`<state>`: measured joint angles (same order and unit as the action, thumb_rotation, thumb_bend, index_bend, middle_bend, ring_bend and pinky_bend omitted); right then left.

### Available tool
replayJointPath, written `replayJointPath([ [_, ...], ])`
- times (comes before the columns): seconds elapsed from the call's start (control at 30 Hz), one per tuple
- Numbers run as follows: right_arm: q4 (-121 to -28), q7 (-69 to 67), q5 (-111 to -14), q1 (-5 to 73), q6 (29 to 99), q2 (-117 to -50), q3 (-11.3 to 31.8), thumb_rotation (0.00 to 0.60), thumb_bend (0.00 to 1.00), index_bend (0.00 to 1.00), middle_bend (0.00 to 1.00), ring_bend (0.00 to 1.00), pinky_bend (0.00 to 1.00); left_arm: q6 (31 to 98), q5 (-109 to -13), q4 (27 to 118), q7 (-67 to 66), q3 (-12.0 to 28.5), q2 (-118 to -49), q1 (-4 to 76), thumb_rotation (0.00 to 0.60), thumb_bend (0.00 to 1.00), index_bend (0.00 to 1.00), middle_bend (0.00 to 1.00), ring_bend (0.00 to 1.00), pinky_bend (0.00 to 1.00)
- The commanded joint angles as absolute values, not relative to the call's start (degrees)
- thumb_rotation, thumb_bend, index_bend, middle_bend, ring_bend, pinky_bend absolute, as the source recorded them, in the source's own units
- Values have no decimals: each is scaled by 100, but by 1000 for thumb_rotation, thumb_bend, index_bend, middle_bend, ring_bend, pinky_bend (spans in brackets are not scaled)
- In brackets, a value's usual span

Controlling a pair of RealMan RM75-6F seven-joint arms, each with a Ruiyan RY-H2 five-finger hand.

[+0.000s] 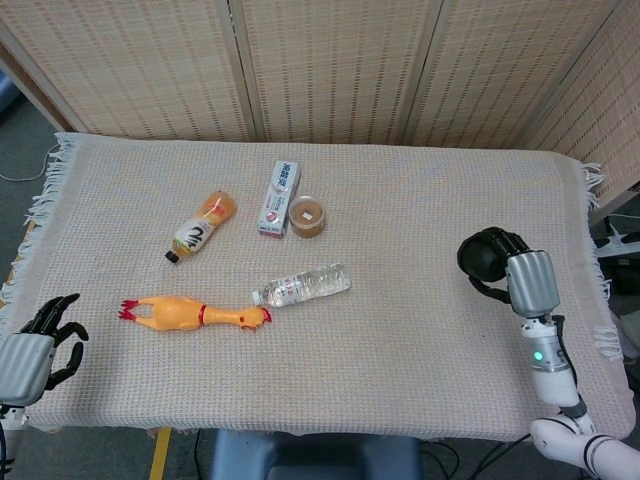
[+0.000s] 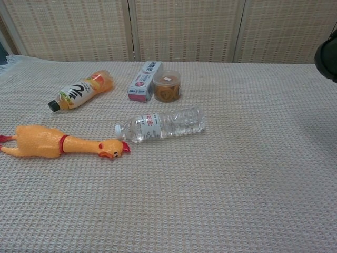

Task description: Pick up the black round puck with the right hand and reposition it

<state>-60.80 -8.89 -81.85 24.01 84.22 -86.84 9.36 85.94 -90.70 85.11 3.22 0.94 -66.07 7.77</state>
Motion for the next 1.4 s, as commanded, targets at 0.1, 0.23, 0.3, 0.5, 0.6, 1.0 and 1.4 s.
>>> replayJointPath([
  [0.1, -7611, 1974, -6180, 2313, 6959, -8008, 1202, 600, 297, 830, 663, 688, 928, 8603, -9033, 8515, 310, 111, -6599, 766, 600, 523, 517, 118, 115, 405],
  [0.23, -7854, 2612, -5800, 2384, 6962, -8018, 1290, 600, 298, 831, 663, 690, 931, 8613, -9008, 8521, 295, 128, -6596, 761, 600, 522, 519, 119, 115, 405],
  [0.3, -7797, 2190, -6190, 2385, 7061, -8074, 1261, 600, 298, 831, 663, 690, 932, 8604, -9010, 8526, 304, 123, -6597, 762, 600, 522, 519, 119, 115, 405],
  [0.5, -7186, -595, -8353, 2380, 7978, -8272, 930, 600, 298, 831, 663, 685, 932, 8547, -9042, 8531, 289, 89, -6597, 782, 600, 523, 518, 119, 116, 405],
  [0.6, -6717, -2016, -9137, 2393, 8740, -8475, 831, 600, 298, 831, 663, 681, 932, 8547, -9047, 8544, 288, 85, -6588, 781, 600, 523, 519, 119, 115, 405],
  [1.0, -6352, -1995, -9015, 2319, 8501, -8434, 709, 600, 298, 832, 663, 679, 934, 8532, -9034, 8558, 269, 84, -6585, 780, 600, 521, 517, 119, 115, 405],
  [1.4, -6938, 1846, -6914, 2164, 7692, -8441, 1302, 600, 298, 839, 663, 680, 934, 8514, -9001, 8591, 259, 89, -6564, 776, 600, 521, 519, 121, 116, 405],
])
